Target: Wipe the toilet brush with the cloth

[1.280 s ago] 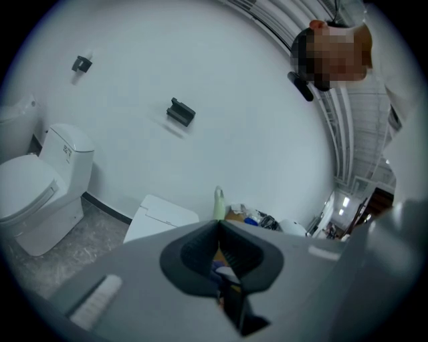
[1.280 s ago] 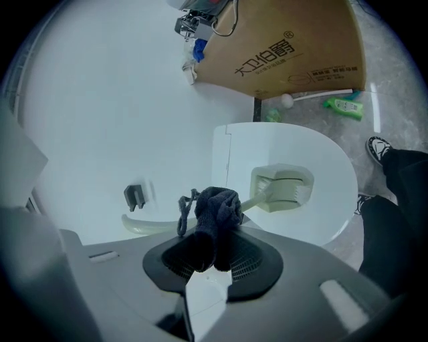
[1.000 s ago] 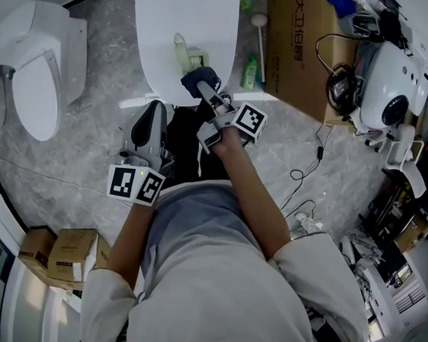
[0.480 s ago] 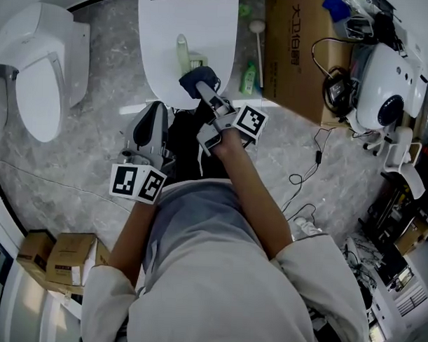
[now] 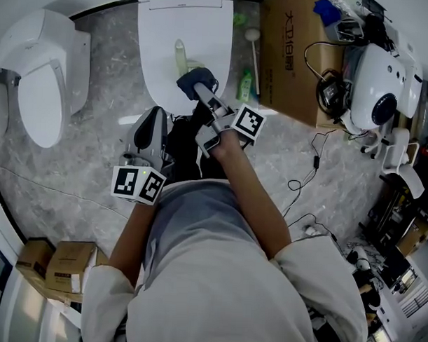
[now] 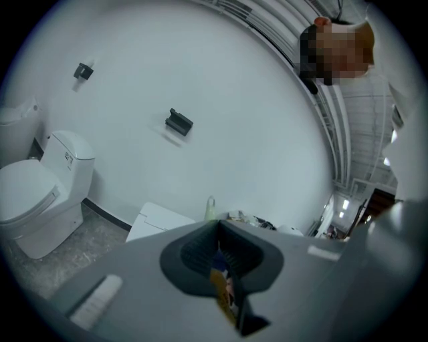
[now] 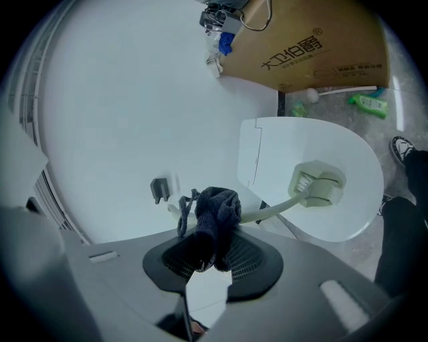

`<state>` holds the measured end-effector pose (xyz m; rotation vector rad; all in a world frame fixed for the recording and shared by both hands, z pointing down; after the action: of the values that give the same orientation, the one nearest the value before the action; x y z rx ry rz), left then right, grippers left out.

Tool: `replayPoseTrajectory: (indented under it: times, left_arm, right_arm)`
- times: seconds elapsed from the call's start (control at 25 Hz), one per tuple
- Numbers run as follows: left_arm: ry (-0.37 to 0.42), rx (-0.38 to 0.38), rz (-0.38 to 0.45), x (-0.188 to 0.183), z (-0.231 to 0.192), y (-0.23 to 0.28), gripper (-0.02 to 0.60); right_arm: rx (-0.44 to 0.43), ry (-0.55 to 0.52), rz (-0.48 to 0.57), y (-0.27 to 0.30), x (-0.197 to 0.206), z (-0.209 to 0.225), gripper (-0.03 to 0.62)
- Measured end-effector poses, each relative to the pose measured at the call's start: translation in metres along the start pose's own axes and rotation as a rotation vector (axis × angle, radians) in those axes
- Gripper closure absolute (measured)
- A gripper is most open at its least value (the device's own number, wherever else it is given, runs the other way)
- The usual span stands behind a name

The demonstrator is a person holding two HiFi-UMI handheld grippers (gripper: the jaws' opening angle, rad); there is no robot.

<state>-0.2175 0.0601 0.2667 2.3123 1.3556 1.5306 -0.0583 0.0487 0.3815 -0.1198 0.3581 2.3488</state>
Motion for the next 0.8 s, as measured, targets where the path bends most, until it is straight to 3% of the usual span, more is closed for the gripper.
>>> replayPoseTrajectory:
  times: [0.8]
  left_arm:
    - [-0.001, -0.010, 0.062, -0.018, 0.004, -0.004, 0.581]
  right_arm:
    - [-0.110, -0.059, -0.069, 0.012, -0.007, -0.053, 0.513]
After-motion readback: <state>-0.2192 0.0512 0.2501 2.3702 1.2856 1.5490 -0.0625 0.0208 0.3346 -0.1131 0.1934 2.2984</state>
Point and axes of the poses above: the fingertips, and each gripper's own axes: y forward along the fingers, z to its right, x out of its underside, the point moved 5 cm from there along -y, backward along the fingers, and after that the axes turned 14 degrees about -z, right-handed, at the moved point
